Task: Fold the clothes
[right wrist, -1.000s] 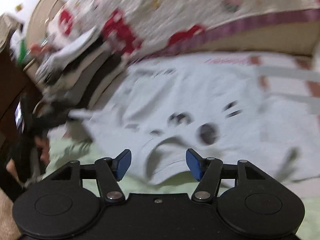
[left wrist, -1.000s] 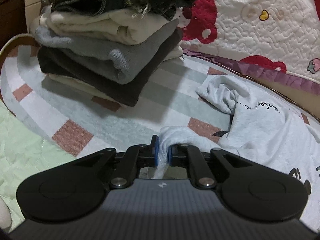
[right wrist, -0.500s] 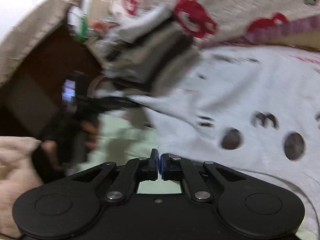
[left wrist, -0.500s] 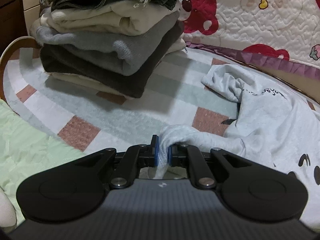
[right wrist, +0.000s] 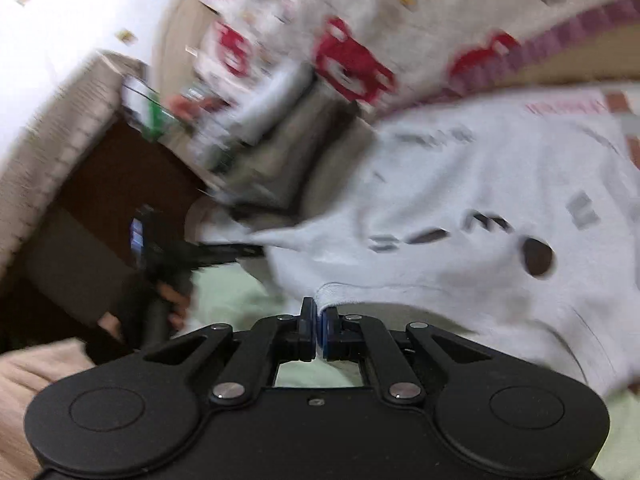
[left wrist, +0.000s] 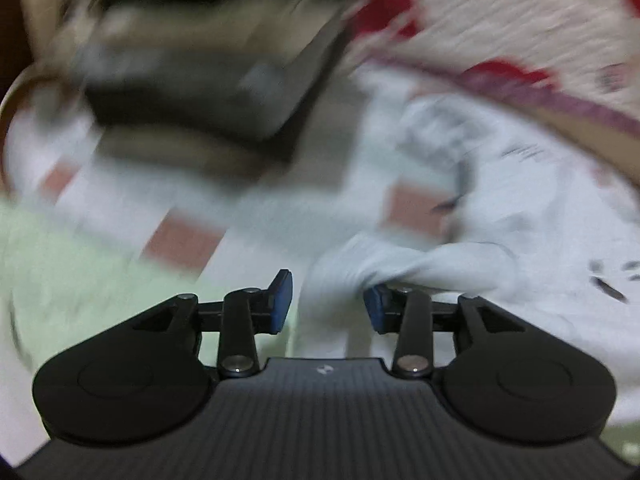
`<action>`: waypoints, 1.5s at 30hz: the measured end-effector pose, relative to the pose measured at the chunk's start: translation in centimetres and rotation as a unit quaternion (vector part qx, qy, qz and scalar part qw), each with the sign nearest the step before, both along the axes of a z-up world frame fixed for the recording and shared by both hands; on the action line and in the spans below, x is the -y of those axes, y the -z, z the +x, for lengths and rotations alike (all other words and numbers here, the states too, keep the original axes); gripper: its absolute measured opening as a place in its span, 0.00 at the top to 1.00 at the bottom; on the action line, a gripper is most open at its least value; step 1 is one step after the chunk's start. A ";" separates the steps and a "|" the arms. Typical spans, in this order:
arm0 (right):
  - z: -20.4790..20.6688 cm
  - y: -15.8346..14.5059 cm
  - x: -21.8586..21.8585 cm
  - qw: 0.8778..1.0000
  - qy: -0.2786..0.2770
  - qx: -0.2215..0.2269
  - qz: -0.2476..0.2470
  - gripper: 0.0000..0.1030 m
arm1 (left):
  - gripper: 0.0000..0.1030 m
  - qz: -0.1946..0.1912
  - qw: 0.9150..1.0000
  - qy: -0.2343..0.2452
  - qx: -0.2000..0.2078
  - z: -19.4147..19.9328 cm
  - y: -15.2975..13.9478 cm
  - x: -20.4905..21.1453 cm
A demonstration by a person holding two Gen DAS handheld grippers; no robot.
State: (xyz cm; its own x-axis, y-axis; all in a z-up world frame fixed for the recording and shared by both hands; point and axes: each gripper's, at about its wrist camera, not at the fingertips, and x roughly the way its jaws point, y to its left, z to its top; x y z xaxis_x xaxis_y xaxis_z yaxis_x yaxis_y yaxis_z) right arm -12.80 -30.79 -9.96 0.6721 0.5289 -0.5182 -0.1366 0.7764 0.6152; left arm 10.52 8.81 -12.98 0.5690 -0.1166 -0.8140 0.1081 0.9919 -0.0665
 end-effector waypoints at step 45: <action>1.3 1.6 -2.0 0.977 -0.053 -0.077 0.194 0.94 | 0.98 -0.112 0.966 -0.128 0.193 -6.5 -12.9 -4.6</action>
